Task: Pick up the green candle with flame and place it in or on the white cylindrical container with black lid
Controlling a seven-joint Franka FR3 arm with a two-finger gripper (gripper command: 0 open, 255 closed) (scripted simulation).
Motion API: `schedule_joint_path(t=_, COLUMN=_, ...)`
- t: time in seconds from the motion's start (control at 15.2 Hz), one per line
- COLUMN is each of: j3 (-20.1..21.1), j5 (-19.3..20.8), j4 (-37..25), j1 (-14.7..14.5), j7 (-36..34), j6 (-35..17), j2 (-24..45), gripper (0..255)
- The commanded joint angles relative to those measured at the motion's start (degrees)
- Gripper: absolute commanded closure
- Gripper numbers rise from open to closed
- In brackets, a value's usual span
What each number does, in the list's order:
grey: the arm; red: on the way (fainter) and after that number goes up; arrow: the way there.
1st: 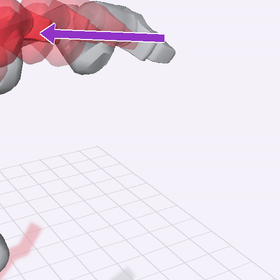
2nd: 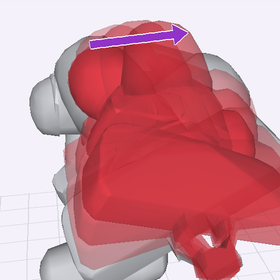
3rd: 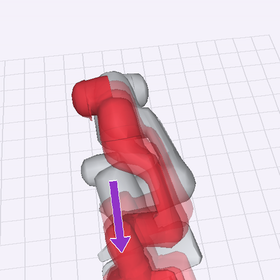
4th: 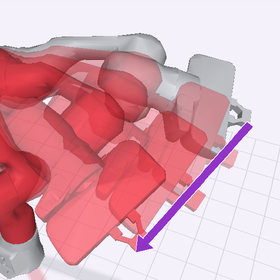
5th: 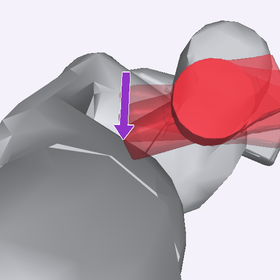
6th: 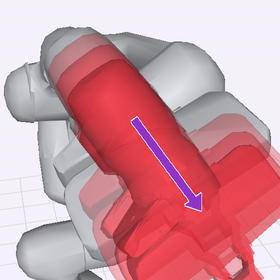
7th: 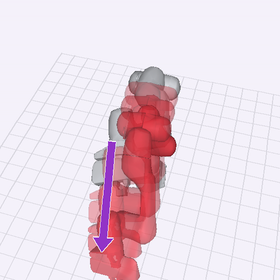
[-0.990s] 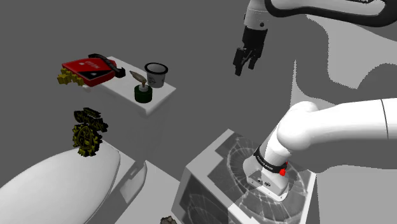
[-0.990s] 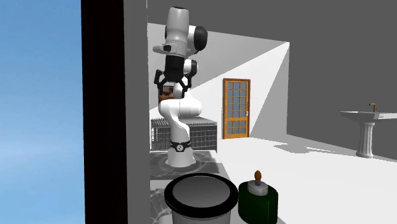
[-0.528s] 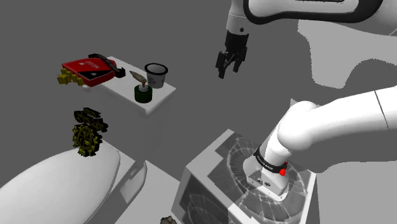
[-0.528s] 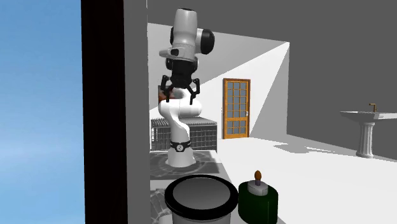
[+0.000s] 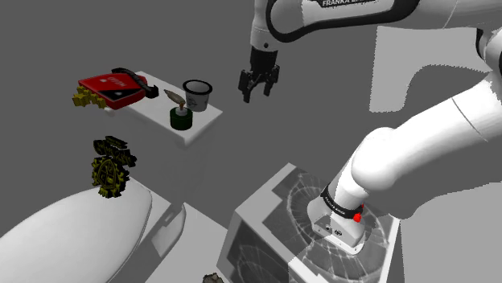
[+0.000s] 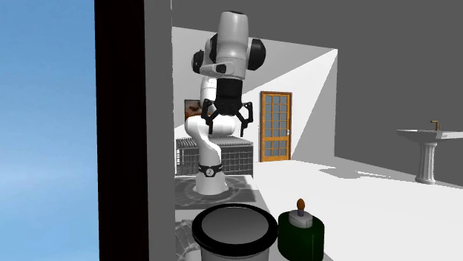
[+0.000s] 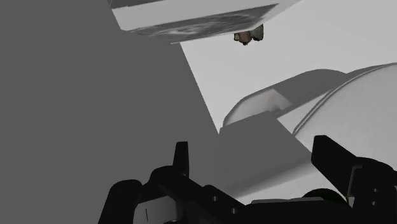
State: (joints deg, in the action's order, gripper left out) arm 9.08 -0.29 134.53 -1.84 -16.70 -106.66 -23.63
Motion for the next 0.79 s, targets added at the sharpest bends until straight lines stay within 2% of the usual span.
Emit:
schedule_joint_path(t=0.0, j3=0.9, j5=-0.1, j4=-2.3, j1=-0.1, j7=-1.5, j6=-2.4, j2=4.1, gripper=0)
schedule_joint_path(t=0.73, j3=5.0, j5=2.8, j4=-18.5, j1=-1.8, j7=-10.2, j6=-11.2, j2=26.7, gripper=0)
